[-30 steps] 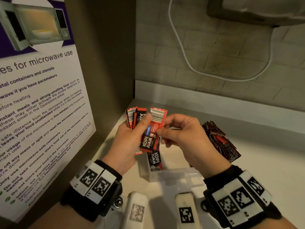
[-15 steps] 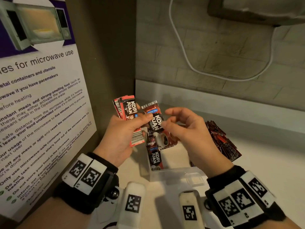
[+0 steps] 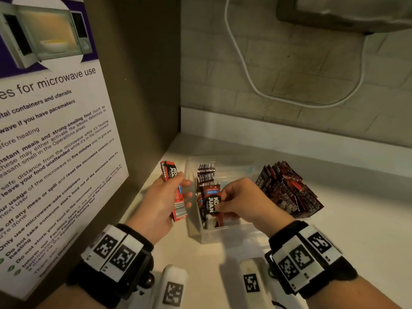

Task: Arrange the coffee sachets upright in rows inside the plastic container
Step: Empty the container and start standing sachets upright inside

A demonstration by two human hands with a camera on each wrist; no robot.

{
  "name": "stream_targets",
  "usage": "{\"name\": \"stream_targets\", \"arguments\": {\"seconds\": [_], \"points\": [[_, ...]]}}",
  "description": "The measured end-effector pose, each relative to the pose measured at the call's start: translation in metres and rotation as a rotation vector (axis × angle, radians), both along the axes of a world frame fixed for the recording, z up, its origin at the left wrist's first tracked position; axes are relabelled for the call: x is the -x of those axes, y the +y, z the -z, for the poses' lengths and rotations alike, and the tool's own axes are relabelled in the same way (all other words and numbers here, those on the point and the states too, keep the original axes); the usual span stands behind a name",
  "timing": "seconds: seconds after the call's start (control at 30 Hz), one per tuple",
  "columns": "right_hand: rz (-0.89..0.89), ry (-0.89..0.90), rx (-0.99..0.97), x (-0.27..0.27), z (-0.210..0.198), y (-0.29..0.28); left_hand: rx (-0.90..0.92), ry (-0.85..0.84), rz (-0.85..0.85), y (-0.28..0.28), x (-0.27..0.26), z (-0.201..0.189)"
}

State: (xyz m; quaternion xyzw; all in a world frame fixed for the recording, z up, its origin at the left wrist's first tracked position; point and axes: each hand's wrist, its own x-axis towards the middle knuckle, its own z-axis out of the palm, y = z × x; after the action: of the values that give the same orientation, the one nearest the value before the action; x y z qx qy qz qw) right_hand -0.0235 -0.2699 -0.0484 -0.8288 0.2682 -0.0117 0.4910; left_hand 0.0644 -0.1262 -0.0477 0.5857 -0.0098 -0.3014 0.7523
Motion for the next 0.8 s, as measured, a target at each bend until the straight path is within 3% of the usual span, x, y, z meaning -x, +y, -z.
{"name": "stream_targets", "arguments": {"seconds": [0.2,0.33,0.4,0.57,0.8], "points": [[0.037,0.025,-0.008,-0.008,0.013,0.008,-0.026,-0.02,0.007,-0.003,0.007,-0.001],[0.013,0.072,0.157,-0.006,0.011,0.006,-0.025,-0.025,0.011,0.0,0.006,-0.005],[0.047,0.0,0.161,-0.004,0.005,0.004,0.019,-0.047,0.025,0.001,0.006,-0.009],[0.113,-0.352,-0.126,0.003,-0.03,0.01,0.032,-0.202,0.083,-0.002,0.009,-0.013],[0.12,-0.503,-0.31,0.004,-0.045,0.011,-0.044,-0.428,0.19,-0.008,0.012,-0.017]]}}
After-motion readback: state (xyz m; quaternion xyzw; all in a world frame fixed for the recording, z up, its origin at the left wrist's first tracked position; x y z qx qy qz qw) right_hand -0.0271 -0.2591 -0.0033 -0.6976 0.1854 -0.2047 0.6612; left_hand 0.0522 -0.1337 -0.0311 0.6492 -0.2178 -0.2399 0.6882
